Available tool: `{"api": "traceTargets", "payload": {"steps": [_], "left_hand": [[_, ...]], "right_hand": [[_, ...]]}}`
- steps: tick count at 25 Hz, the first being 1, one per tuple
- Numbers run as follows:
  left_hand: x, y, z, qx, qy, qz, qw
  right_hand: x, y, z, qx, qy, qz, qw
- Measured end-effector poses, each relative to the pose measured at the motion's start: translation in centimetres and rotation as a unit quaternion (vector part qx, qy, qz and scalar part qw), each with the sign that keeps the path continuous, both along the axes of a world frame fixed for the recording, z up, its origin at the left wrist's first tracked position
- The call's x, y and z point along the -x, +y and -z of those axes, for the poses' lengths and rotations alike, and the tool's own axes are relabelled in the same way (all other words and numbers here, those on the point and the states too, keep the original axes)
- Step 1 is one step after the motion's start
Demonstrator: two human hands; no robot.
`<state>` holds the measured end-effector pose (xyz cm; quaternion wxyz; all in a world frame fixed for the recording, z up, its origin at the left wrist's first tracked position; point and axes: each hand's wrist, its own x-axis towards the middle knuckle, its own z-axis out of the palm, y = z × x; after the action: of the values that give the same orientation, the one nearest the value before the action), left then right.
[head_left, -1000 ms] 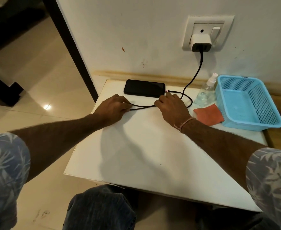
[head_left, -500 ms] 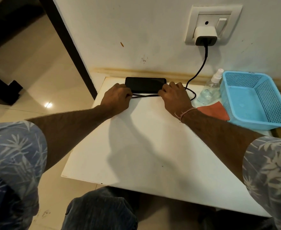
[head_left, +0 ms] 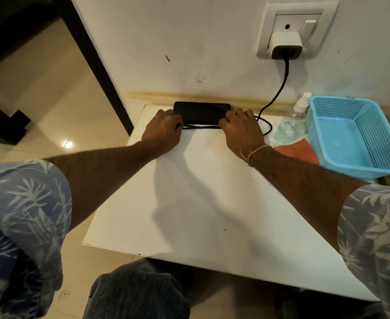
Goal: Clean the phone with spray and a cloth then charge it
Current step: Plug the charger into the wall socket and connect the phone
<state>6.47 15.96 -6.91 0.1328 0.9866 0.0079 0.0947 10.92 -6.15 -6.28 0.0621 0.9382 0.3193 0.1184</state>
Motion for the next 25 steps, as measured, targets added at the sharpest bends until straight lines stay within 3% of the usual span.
{"api": "traceTargets", "payload": {"steps": [16,25], "left_hand": [[1.3,-1.8,-0.4,0.024,0.021,-0.024,0.999],[2.9,-3.3,-0.6,0.03,0.054,-0.088,0.994]], "right_hand": [[1.2,0.7,0.4,-0.027,-0.023,-0.028,0.999],[3.4,0.5,-0.3,-0.095,0.043,-0.051,0.993]]}}
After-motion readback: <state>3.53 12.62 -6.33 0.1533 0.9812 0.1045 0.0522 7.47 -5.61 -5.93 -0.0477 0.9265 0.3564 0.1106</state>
